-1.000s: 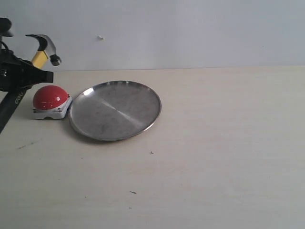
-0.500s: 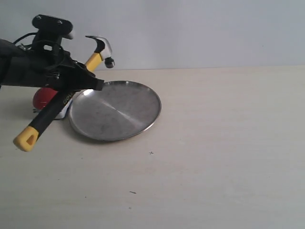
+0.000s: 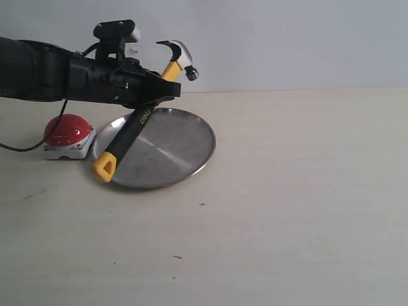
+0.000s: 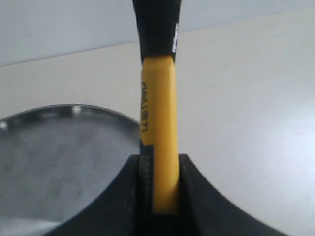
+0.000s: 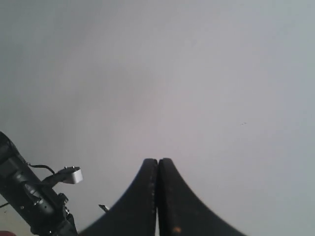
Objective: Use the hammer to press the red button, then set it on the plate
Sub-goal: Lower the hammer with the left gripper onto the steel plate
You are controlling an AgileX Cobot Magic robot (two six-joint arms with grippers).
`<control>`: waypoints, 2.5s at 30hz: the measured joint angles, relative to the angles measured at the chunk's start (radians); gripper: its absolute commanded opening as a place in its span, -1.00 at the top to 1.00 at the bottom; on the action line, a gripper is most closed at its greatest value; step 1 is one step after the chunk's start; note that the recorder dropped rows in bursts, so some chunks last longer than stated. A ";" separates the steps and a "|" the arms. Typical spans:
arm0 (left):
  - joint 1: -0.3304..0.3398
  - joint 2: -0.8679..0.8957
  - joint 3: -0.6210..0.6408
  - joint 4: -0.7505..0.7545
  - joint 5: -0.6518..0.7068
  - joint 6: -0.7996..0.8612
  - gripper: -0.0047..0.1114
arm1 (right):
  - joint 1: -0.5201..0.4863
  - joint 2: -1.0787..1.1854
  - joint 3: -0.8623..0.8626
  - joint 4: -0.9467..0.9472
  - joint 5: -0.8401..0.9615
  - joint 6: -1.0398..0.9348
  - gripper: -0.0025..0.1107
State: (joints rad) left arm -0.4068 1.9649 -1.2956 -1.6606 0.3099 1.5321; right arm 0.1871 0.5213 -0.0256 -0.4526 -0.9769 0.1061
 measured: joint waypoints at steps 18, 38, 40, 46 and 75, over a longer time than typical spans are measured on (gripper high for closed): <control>0.003 0.186 -0.106 -0.064 -0.088 0.079 0.92 | 0.000 0.000 0.000 0.000 0.000 0.000 0.96; 0.093 0.234 -0.108 -0.066 0.139 -0.094 0.92 | 0.000 0.000 0.000 0.000 0.001 0.000 0.96; 0.093 0.254 -0.110 -0.066 0.147 -0.094 0.92 | 0.000 0.000 0.000 0.000 0.001 0.000 0.96; 0.093 0.298 -0.117 -0.059 0.153 -0.090 0.92 | 0.000 0.000 0.000 0.000 0.001 0.000 0.96; 0.167 0.379 -0.156 -0.053 0.317 -0.184 0.92 | 0.000 0.000 0.000 0.000 0.001 0.000 0.96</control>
State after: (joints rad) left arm -0.2393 2.3435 -1.4520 -1.7139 0.6273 1.3478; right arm 0.1871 0.5213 -0.0256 -0.4526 -0.9762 0.1061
